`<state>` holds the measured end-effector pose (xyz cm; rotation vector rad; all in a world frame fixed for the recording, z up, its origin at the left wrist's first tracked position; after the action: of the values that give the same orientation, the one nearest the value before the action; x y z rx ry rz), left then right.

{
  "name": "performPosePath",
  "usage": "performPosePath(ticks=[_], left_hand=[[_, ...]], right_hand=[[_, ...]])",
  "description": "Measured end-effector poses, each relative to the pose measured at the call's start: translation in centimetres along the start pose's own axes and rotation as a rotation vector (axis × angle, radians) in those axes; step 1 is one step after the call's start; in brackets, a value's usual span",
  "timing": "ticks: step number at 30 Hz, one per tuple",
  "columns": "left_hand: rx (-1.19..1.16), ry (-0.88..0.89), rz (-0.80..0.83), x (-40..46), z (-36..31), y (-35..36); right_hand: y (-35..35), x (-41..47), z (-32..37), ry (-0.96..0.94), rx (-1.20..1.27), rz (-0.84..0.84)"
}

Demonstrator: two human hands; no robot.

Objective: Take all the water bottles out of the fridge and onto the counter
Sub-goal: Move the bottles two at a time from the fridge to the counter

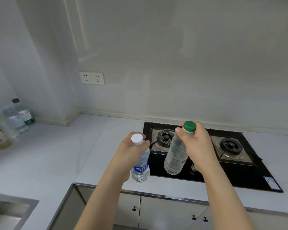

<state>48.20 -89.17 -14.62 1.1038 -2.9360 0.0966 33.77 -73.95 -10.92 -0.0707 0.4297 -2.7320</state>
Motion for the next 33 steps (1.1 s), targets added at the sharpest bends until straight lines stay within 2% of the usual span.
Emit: performPosePath(ticks=[7, 21, 33], left_hand=[[-0.033, -0.045, -0.074, 3.5, 1.6, -3.3], [0.047, -0.026, -0.237, 16.5, 1.1, -8.0], [0.055, -0.118, -0.268, 21.3, 4.3, -16.6]], right_hand=[[5.6, 3.5, 0.6, -0.004, -0.047, 0.103], [15.6, 16.7, 3.5, -0.078, 0.044, 0.218], [28.3, 19.5, 3.3, -0.02, -0.003, 0.345]])
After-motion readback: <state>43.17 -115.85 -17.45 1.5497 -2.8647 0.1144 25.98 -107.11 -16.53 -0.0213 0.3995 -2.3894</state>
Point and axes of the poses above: each hand's wrist, its own x-axis towards the middle knuckle, its own y-axis out of the palm, z = x × y, the point moved 8 cm from there along x, towards the middle knuckle, and after that the axes turned 12 degrees about y, right-handed, at the moved point
